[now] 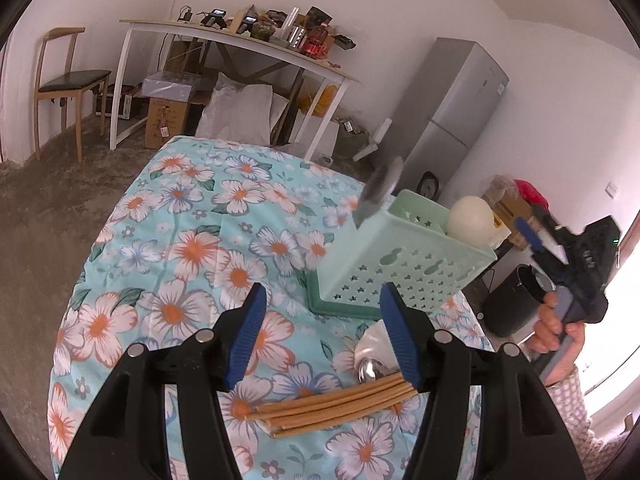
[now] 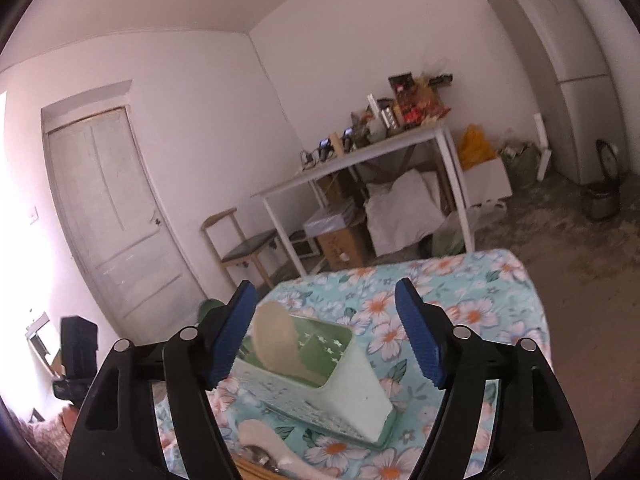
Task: Organize utensils
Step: 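Grasp the second white rice paddle with the left tool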
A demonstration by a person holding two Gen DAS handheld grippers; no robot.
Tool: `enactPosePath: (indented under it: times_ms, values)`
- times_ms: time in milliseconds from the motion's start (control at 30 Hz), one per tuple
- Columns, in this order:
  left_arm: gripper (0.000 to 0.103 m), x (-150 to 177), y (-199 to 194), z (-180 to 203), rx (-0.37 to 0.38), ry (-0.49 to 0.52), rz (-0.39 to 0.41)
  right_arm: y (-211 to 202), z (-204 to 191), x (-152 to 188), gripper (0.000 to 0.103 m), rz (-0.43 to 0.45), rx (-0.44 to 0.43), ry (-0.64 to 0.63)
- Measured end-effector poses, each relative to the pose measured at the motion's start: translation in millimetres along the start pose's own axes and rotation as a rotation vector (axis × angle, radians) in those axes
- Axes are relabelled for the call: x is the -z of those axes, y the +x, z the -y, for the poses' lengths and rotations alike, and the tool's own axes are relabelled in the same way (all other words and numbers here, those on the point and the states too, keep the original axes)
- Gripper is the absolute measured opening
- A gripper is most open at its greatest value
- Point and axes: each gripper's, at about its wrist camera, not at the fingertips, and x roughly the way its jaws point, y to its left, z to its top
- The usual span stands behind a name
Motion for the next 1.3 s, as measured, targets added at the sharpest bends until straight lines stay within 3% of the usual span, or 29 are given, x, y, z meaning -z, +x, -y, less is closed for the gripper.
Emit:
enactPosePath:
  times_ms: [200,400,567,933,1300]
  values:
    - [0.057,12.2,10.4,9.7,0.028,0.032,-0.059,-29.9,-13.3,24.9,0.07,-0.007,-0.003,0.051]
    - [0.057,26.2,47.5,22.8,0.08,0.102,-0.176,-16.5,-16.1,96.5,0.07,-0.188,-0.003,0.189]
    - [0.057,27.2,78.5,28.3,0.135,0.139,-0.265,0.8,-14.3,132.6,0.069,-0.299,-0.015,0.281]
    - [0.043,20.5,126.3,10.8,0.221,0.033,-0.371,3.7,-13.2,146.6,0.069,-0.353,-0.031,0.287]
    - [0.019,28.1,144.7,12.5,0.235,0.043,-0.399,1.7,-13.2,149.4,0.068,-0.362,-0.038,0.303]
